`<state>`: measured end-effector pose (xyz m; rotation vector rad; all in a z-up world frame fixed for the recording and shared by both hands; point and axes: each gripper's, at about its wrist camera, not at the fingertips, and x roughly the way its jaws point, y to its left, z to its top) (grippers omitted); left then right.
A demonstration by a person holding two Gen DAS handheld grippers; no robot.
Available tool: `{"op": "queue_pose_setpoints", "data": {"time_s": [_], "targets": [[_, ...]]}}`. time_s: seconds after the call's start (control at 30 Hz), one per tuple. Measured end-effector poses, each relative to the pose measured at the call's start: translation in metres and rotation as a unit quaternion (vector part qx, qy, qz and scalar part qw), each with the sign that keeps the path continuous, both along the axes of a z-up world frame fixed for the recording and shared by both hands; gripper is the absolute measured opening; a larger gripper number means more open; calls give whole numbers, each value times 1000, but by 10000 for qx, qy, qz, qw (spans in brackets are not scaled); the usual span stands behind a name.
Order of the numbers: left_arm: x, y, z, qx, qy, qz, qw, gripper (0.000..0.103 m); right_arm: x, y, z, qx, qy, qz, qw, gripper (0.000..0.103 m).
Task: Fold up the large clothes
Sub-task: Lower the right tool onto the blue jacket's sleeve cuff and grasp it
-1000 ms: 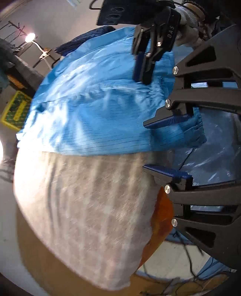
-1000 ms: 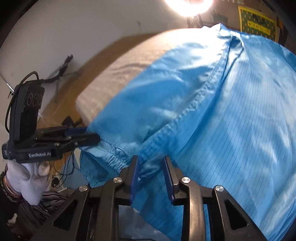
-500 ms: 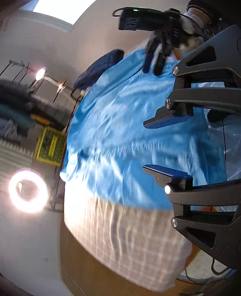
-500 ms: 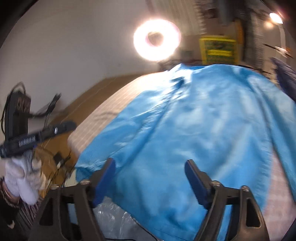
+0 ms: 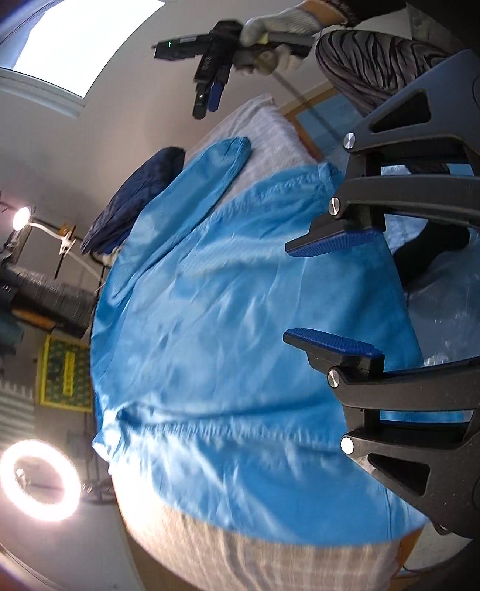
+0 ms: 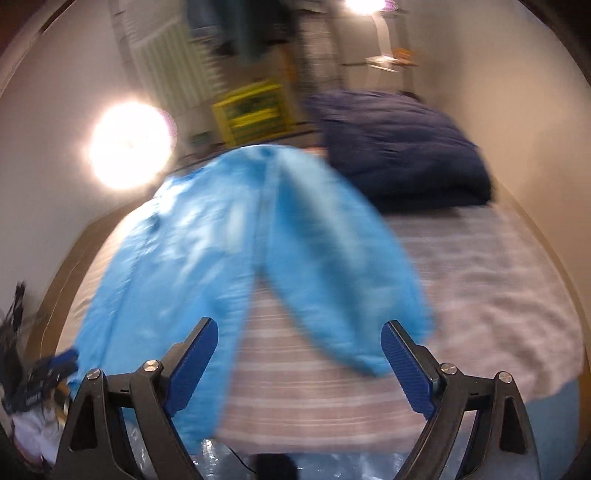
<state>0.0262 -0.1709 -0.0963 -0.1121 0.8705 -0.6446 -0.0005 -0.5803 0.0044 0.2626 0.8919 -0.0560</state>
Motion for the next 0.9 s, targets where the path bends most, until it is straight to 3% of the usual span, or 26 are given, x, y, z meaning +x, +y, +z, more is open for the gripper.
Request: {"op": "queue_pose_setpoints", "data": {"time_s": [0.13, 0.27, 0.4, 0.57, 0.67, 0.7, 0.73, 0.77, 0.83, 0.9], "targets": [[2, -31, 0, -88, 36, -310, 9995, 41, 0, -56, -15, 275, 222, -416, 9985, 92], [1, -70, -2, 12, -25, -672, 9977, 41, 1, -85, -43, 387, 345, -793, 9955, 92], [-1, -104, -17, -177, 223, -962, 9950, 41, -3, -95, -68, 1018, 284, -945, 9899, 92], [-10, -130, -30, -48, 369, -1269, 9912, 41, 9, -86, -91, 966, 376, -825, 9912, 88], [-15, -122, -23, 10, 254, -1273, 9915, 41, 18, -76, -100, 958, 501, -594, 9924, 70], [-16, -118, -20, 0, 232, -1232, 9921, 41, 19, -74, -100, 871, 500, -566, 9933, 56], [-16, -113, -17, -12, 216, -1184, 9927, 41, 22, -70, -99, 774, 546, -514, 9942, 33], [-15, -106, -13, -32, 202, -1115, 9936, 41, 24, -69, -99, 790, 605, -455, 9940, 25], [-13, -93, -7, -69, 173, -1022, 9946, 41, 27, -66, -94, 725, 616, -433, 9945, 12], [-9, -80, 0, -96, 141, -913, 9957, 41, 27, -59, -82, 566, 498, -349, 9965, 11]]}}
